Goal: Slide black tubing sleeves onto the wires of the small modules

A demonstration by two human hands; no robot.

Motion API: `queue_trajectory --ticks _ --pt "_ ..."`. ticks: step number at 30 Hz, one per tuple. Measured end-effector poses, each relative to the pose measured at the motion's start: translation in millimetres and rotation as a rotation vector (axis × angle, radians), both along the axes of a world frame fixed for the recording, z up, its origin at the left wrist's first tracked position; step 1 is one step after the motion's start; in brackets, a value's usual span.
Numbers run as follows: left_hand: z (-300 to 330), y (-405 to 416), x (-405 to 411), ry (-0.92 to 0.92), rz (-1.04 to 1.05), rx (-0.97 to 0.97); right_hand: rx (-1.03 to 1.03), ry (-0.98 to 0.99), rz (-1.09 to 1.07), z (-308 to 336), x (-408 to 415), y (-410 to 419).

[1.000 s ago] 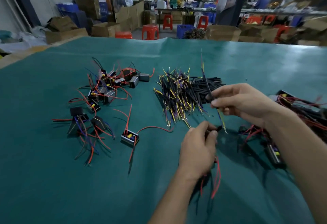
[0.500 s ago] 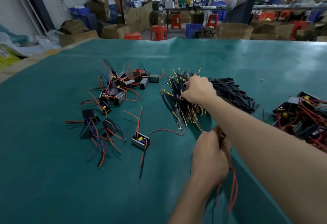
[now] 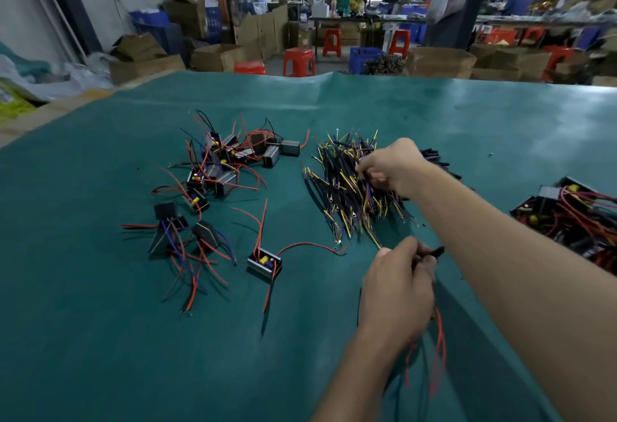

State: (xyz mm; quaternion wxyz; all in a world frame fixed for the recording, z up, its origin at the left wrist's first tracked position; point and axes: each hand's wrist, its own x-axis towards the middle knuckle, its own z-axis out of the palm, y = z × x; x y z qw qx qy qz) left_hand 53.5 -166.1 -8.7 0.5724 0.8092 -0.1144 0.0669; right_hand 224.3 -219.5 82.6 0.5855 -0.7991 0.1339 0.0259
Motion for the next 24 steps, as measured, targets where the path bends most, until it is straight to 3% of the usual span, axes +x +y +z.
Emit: queue_trajectory --ticks 3,6,15,24 --pt "-0.8 0.0 0.1 0.001 0.003 -0.016 0.242 0.066 0.064 17.2 -2.3 -5.0" --pt "-1.0 0.5 0.4 -0.007 0.004 -0.023 0.317 0.063 0.132 31.2 -20.4 -22.7" --pt "5.8 4.8 0.5 -0.068 -0.019 -0.071 0.128 -0.224 0.094 4.3 -129.2 -99.7" --pt "3.7 2.4 0.9 -0.014 0.011 -0.162 0.325 -0.262 0.074 -32.6 -161.5 -119.9"
